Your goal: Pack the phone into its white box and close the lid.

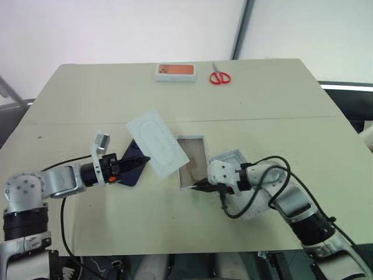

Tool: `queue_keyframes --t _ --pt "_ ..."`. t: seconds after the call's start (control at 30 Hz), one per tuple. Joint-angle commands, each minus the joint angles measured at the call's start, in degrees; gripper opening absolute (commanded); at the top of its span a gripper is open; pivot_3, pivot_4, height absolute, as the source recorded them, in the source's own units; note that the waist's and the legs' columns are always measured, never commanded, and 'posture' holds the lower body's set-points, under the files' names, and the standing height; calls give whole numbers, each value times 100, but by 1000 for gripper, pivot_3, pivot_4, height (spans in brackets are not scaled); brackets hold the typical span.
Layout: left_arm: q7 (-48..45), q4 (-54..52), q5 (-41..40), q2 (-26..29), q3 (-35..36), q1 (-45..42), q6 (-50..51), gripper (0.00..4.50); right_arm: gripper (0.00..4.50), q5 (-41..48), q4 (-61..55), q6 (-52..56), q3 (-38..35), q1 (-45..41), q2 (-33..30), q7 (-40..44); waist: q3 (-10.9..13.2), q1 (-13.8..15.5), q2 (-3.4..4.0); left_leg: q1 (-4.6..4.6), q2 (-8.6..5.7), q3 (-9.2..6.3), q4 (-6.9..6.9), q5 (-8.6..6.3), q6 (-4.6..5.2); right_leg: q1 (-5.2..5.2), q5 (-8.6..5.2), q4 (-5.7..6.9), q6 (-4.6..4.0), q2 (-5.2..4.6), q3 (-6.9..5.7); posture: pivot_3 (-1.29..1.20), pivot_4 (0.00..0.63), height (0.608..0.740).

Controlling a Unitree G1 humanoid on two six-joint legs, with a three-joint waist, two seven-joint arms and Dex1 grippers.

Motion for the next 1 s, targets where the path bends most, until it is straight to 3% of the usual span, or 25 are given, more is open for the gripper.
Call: queue_keyframes --t 0.03,0.2,0.63,1.0 --pt "-124 -50 83 17 -81 -109 -21 0 1389 333 -463 589 -115 -117 86 -146 0 3 0 0 0 0 0 0 0 0 0 -1 0 0 0 0 150 740" --pt "-310 -49 268 60 -221 -147 31 0 4030 433 -709 478 -157 -17 -142 -124 0 4 0 -2 0 0 0 0 0 -1 0 -1 0 -1 -1 0 150 740" --pt "-1101 -35 1073 4 -772 -510 66 0 4030 897 -1026 223 -760 476 -1434 419 1 6 -2 -9 0 2 -2 0 1 12 0 -3 0 -2 -3 0 150 740" --pt "-3053 1163 3049 92 -2436 -1655 -573 0 4030 812 -635 4 -744 383 -1215 -21 3 9 -5 -13 -2 6 0 1 2 14 0 -2 1 4 -4 0 150 740"
